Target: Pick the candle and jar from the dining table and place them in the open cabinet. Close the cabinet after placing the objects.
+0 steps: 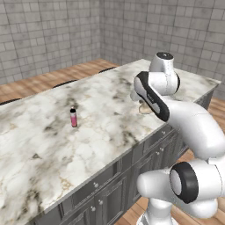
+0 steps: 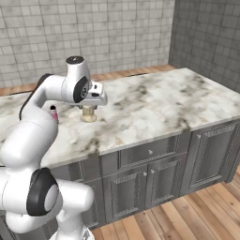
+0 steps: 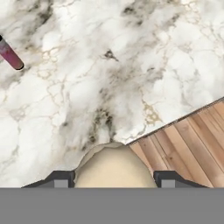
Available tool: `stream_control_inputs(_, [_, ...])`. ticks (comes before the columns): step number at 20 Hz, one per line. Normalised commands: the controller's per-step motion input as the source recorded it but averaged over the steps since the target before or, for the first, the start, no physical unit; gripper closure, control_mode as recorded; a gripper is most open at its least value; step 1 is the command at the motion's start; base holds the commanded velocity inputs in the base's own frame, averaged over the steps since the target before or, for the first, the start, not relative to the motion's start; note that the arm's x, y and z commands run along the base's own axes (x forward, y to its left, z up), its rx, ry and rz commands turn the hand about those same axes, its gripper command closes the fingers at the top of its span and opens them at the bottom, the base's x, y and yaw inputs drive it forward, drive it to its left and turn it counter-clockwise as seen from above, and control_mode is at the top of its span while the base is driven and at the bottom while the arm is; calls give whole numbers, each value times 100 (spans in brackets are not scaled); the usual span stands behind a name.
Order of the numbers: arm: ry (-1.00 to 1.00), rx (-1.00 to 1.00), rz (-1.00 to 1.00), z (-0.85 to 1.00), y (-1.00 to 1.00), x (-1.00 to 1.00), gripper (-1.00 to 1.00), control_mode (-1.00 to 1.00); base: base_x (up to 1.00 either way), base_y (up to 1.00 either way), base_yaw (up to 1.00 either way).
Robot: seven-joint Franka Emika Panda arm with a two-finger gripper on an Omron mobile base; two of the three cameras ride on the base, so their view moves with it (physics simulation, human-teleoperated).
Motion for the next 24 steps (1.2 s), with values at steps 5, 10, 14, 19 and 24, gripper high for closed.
stream_control_inputs(5, [0,0,-3,15,0,-44,100,-100,0,0,0])
stream_control_inputs(10, [-7,0,-4,4,0,-42,100,-100,0,0,0])
stream_control_inputs(14, [-18,0,-3,11,0,-37,100,-100,0,0,0])
stream_control_inputs(19, [-12,0,-5,11,0,-29,100,-100,0,0,0])
stream_control_inputs(24, [-3,0,-6,17,0,-27,100,-100,0,0,0])
